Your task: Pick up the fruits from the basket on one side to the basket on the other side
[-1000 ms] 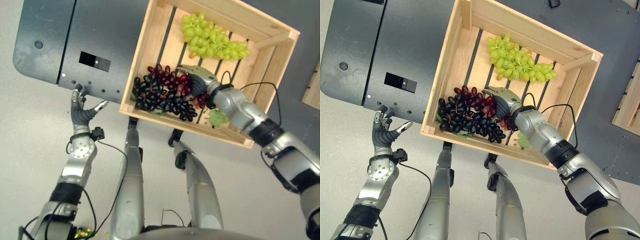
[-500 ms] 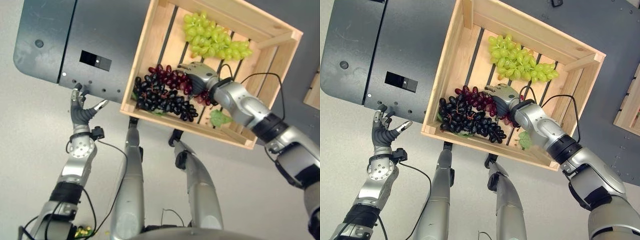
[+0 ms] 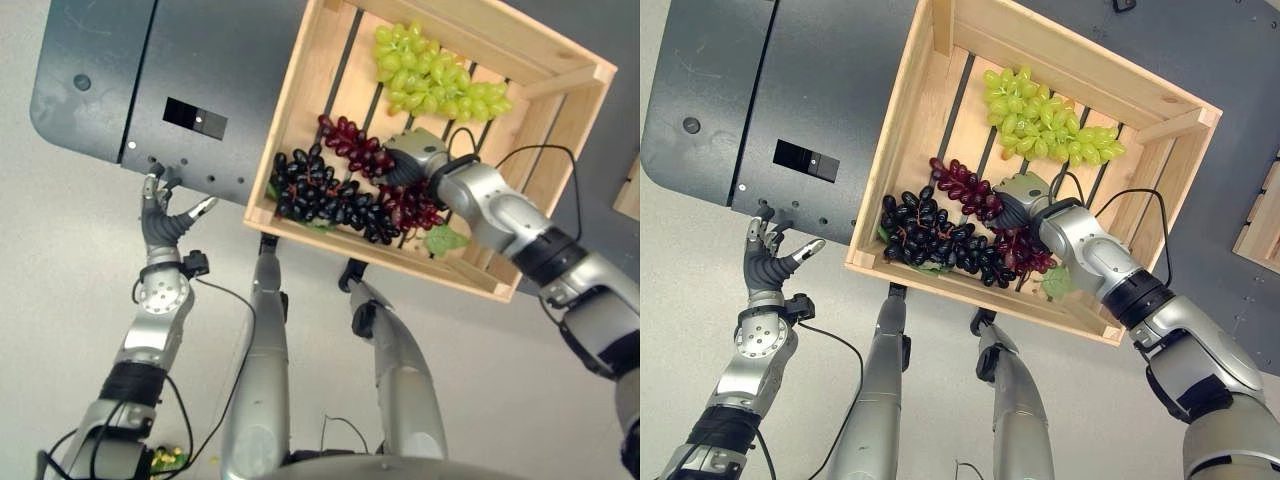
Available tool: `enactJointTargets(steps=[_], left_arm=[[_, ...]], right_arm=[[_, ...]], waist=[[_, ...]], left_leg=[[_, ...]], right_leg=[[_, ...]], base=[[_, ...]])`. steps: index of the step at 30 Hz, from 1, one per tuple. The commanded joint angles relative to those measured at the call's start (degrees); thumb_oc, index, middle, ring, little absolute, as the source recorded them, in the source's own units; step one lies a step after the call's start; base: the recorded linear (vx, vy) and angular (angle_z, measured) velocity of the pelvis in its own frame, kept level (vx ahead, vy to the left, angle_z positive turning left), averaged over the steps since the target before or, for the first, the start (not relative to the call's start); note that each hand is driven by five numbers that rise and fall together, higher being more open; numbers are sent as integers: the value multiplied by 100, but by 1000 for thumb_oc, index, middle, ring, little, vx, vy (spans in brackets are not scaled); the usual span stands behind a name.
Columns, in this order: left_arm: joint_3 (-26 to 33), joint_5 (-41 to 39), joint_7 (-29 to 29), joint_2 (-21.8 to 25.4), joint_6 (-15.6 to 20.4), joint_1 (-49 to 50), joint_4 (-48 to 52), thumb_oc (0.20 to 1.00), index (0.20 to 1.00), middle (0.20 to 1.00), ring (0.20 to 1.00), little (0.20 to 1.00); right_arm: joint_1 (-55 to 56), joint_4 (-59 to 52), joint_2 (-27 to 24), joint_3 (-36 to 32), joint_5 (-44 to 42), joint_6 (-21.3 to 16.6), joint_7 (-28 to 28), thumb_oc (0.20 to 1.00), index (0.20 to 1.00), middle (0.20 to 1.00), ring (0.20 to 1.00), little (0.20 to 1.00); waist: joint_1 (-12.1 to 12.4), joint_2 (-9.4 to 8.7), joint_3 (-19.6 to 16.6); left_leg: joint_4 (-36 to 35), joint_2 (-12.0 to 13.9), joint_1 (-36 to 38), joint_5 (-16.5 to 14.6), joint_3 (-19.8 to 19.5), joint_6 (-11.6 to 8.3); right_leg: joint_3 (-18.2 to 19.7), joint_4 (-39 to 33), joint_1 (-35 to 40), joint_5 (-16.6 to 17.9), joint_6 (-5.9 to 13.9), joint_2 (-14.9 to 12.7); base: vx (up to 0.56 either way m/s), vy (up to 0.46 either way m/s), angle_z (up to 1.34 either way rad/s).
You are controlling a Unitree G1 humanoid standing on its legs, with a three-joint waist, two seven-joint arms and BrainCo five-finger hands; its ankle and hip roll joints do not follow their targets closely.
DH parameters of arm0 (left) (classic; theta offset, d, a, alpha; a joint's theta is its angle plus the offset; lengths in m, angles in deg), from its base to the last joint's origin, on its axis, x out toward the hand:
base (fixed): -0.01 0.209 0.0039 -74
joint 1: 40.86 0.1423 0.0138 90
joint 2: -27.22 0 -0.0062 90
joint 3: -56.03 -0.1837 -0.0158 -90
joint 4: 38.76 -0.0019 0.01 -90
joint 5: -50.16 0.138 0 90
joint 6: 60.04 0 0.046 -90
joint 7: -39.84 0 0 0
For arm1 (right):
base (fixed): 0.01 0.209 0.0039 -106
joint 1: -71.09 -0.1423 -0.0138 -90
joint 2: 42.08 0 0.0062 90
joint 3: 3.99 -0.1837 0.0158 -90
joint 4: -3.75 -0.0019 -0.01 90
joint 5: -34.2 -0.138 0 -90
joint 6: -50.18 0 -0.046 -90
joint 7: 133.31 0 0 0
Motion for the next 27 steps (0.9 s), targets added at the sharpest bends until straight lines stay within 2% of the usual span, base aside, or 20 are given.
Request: enactJointTargets(steps=[1, 6, 7, 10, 11, 12, 14, 15, 16, 17, 18, 22, 27], left_arm=[[-58, 229, -199, -139, -281, 161, -18, 1000, 1000, 1000, 1000, 1000], [-60, 179, -259, -131, -266, 160, 7, 1000, 1000, 1000, 1000, 1000], [-55, 153, -285, -121, -253, 168, 19, 1000, 1000, 1000, 1000, 1000], [-131, 42, -372, -164, -203, 135, 38, 1000, 1000, 1000, 1000, 1000], [-134, 40, -372, -162, -201, 134, 36, 1000, 1000, 1000, 1000, 1000], [-177, -54, -467, -133, -126, 135, 46, 1000, 1000, 1000, 1000, 1000], [-209, -77, -494, -107, -97, 127, 40, 1000, 1000, 1000, 1000, 1000], [-255, -150, -574, -66, -24, 116, 25, 1000, 1000, 1000, 1000, 1000], [-275, -172, -613, -43, 12, 128, 29, 1000, 1000, 1000, 1000, 1000], [-278, -173, -614, -45, 14, 127, 27, 1000, 1000, 1000, 1000, 1000], [-291, -219, -702, -24, 80, 218, 50, 1000, 1000, 1000, 1000, 1000], [-277, -240, -793, 38, 181, 318, 43, 1000, 1000, 1000, 1000, 1000], [-240, -228, -865, 72, 251, 412, 69, 1000, 1000, 1000, 1000, 1000]], right_arm=[[5, -167, -349, -19, -161, -12, -13, 200, 200, 200, 200, 200], [-9, -234, -387, -115, -836, -70, 57, 200, 200, 200, 200, 200], [15, -242, -393, -165, -1170, -90, 109, 200, 200, 200, 200, 200], [381, 66, 20, -331, -2587, -273, 109, 200, 200, 200, 200, 200], [378, 74, 18, -329, -2597, -280, 106, 200, 200, 200, 200, 200], [488, 216, 88, -442, -3897, -524, 190, 200, 200, 200, 200, 200], [456, 438, 65, -362, -4201, -609, 182, 200, 200, 200, 200, 200], [477, 342, -20, -345, -5360, -746, 363, 200, 200, 200, 200, 200], [541, 313, -79, -335, -5890, -813, 489, 200, 200, 200, 200, 200], [541, 314, -84, -334, -5897, -815, 492, 200, 200, 200, 200, 200], [664, 160, -233, -285, -6615, -861, 755, 200, 200, 200, 200, 200], [1032, -110, -597, -350, -7560, -901, 1051, 200, 200, 200, 200, 200], [1628, -413, -798, -602, -8171, -866, 1303, 200, 200, 200, 200, 200]], waist=[[-115, -28, -17], [-121, -36, -17], [-117, -35, -17], [-81, 31, -17], [-78, 31, -17], [-49, 62, -17], [-28, 79, -17], [-2, 93, -17], [4, 105, -17], [6, 109, -17], [24, 141, -17], [47, 225, -17], [71, 315, -17]], left_leg=[[420, 177, 2, -520, 137, 70], [417, 181, -16, -502, 143, 68], [414, 182, -19, -494, 143, 66], [416, 173, -52, -456, 133, 66], [415, 173, -51, -457, 133, 66], [424, 169, -69, -431, 121, 60], [419, 165, -63, -425, 117, 57], [397, 165, -16, -404, 124, 41], [403, 158, 7, -402, 123, 37], [402, 159, 9, -403, 123, 36], [422, 144, 66, -403, 130, 27], [457, 124, 265, -414, 184, 5], [407, 100, 528, -393, 198, -41]], right_leg=[[192, -659, 113, 616, 661, -484], [183, -665, 106, 633, 662, -490], [184, -668, 103, 638, 661, -491], [174, -646, 75, 642, 656, -511], [174, -647, 76, 642, 655, -510], [157, -625, 67, 649, 658, -524], [156, -624, 73, 650, 658, -525], [159, -611, 97, 654, 662, -527], [159, -597, 111, 653, 661, -534], [159, -598, 114, 653, 661, -533], [160, -565, 165, 649, 658, -550], [170, -513, 341, 653, 674, -597], [135, -509, 606, 635, 689, -641]], base=[[0, 0, 0], [0, 0, 0], [0, 0, 0], [0, 0, 0], [0, 0, 0], [0, 0, 0], [0, 0, 0], [0, 0, 0], [0, 0, 0], [0, 0, 0], [0, 0, 0], [-15, 7, 5], [-1, -3, 1]])
